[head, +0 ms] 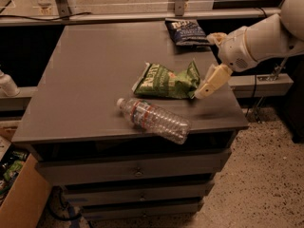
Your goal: Move green jalapeno chip bag near water bottle
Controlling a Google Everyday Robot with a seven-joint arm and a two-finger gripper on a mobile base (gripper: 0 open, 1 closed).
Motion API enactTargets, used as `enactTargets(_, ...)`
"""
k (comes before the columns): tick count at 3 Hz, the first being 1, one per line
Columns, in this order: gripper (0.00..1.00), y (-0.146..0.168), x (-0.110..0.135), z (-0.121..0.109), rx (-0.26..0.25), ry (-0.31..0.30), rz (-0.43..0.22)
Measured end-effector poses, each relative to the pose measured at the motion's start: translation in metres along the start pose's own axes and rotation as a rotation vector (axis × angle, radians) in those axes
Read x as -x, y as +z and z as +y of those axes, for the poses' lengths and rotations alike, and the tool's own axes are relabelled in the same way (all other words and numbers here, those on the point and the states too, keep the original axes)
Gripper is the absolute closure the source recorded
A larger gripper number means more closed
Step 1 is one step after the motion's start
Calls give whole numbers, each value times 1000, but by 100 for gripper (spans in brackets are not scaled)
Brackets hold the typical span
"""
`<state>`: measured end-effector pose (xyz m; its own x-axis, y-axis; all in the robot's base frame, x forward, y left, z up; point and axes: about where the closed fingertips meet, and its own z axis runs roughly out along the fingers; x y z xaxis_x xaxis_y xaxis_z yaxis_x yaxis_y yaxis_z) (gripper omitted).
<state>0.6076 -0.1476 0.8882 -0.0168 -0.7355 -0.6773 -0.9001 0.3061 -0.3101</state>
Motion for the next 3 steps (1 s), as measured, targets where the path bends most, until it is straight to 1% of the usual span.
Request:
enactTargets(1, 0, -13, -6, -14, -35, 2, 25)
enactTargets(2, 0, -26, -14, -25, -56, 7, 52)
enactTargets(3, 0, -41, -24, -25, -66, 26, 62)
